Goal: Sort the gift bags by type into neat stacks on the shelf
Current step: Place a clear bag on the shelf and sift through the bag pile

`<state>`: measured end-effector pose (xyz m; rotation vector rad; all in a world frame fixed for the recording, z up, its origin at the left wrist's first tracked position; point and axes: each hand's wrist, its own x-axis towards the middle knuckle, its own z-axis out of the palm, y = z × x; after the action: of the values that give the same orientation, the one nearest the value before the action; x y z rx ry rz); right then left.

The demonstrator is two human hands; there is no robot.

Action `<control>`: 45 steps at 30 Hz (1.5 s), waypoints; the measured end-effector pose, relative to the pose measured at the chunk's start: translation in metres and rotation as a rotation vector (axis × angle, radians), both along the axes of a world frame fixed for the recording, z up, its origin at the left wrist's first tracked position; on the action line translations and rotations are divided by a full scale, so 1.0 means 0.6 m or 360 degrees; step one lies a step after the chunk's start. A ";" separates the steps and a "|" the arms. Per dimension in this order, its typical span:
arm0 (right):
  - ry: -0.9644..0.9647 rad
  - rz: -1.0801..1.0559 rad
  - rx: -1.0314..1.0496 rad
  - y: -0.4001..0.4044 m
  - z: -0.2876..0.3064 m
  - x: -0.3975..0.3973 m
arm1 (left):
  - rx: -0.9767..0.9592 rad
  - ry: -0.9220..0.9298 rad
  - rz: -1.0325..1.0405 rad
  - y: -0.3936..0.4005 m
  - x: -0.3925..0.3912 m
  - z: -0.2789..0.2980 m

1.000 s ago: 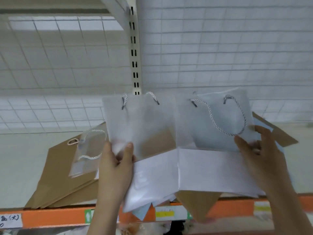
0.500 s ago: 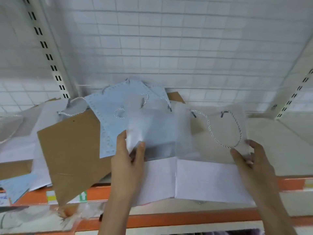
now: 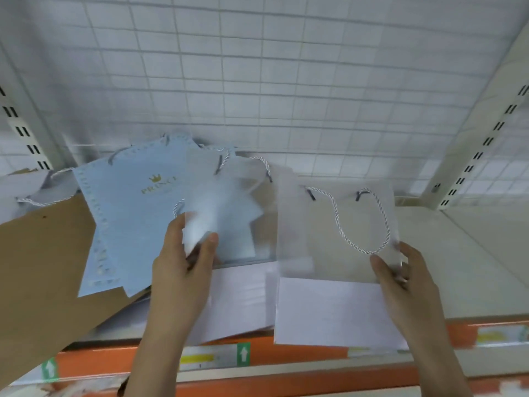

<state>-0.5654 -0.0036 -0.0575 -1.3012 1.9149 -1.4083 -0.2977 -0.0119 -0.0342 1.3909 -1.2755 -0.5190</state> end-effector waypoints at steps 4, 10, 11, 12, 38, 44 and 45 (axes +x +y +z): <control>-0.0021 -0.0038 -0.0005 -0.016 -0.007 -0.070 | -0.0031 -0.0109 -0.0016 -0.021 -0.060 0.001; -0.0064 -0.0073 0.0076 -0.032 -0.037 -0.220 | -0.0049 -0.0056 -0.0055 -0.030 -0.210 -0.010; -0.0059 -0.0050 0.0091 -0.031 -0.036 -0.252 | -0.0054 -0.0024 -0.0046 -0.029 -0.241 -0.013; -0.0049 -0.0030 0.0100 -0.029 -0.033 -0.285 | -0.0057 0.0002 -0.0041 -0.028 -0.274 -0.014; -0.0019 0.0035 0.0029 -0.049 -0.039 -0.677 | 0.0257 0.0055 -0.0058 -0.056 -0.679 -0.050; 0.0093 0.0078 0.0000 -0.062 -0.034 -0.840 | 0.0082 0.0200 0.0117 -0.063 -0.750 -0.037; 0.0117 0.0090 0.0009 -0.063 -0.032 -0.876 | 0.0035 0.0260 0.0170 -0.058 -0.765 -0.038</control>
<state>-1.0907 -0.0415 -0.0766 -1.4110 1.9123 -1.3437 -0.7565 -0.0468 -0.0569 1.3970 -1.0615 -0.5628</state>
